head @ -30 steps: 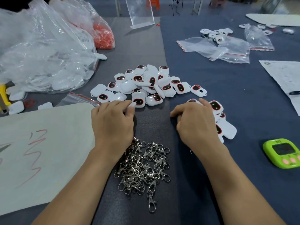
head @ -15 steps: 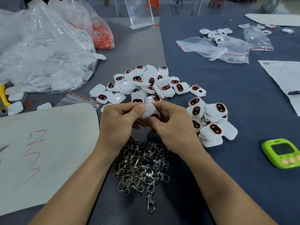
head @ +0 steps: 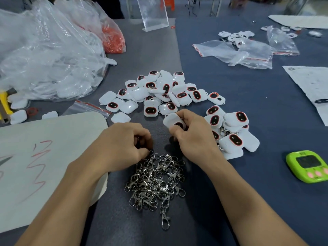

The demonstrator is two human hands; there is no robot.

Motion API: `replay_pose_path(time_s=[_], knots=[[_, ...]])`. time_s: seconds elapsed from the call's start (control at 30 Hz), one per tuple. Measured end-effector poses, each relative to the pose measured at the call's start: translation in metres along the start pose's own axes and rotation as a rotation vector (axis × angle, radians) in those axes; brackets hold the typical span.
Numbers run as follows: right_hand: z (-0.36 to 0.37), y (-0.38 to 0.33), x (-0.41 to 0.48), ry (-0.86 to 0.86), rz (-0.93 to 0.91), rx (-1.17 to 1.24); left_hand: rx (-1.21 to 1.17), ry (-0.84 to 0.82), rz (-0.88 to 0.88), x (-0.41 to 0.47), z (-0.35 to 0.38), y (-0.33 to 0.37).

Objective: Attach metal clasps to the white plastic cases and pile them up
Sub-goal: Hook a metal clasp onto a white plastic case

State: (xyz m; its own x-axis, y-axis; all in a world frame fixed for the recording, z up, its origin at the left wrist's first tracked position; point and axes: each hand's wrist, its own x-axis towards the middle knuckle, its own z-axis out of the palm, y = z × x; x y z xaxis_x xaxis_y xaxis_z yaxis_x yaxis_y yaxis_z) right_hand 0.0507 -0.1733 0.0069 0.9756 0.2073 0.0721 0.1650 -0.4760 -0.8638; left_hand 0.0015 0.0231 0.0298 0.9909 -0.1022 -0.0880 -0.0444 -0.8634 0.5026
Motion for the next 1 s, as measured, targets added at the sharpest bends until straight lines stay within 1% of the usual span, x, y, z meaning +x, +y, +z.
replay_pose_path(time_s=[0.13, 0.27, 0.37, 0.43, 0.57, 0.73, 0.83, 1.0], knots=[[0.0, 0.001, 0.0, -0.003, 0.004, 0.011, -0.039, 0.024, 0.003, 0.004, 0.005, -0.004], [-0.001, -0.001, -0.001, 0.012, -0.008, 0.015, -0.082, 0.164, 0.05, 0.006, 0.019, 0.0], [-0.002, 0.0, -0.001, 0.032, 0.016, 0.072, -0.139, 0.288, 0.026, 0.008, 0.03, 0.005], [-0.002, 0.001, -0.001, 0.03, 0.031, 0.091, -0.232, 0.338, 0.017, 0.012, 0.037, 0.009], [-0.003, 0.0, -0.001, -0.015, 0.04, 0.189, -0.566, 0.362, 0.011, 0.017, 0.04, 0.015], [-0.004, -0.002, -0.002, -0.108, 0.059, 0.329, -0.754, 0.412, 0.049, 0.02, 0.038, 0.018], [-0.004, -0.003, -0.002, -0.107, 0.088, 0.381, -0.799, 0.429, 0.051, 0.02, 0.037, 0.018], [-0.004, -0.005, -0.002, -0.065, 0.128, 0.409, -0.778, 0.463, 0.048, 0.02, 0.037, 0.018]])
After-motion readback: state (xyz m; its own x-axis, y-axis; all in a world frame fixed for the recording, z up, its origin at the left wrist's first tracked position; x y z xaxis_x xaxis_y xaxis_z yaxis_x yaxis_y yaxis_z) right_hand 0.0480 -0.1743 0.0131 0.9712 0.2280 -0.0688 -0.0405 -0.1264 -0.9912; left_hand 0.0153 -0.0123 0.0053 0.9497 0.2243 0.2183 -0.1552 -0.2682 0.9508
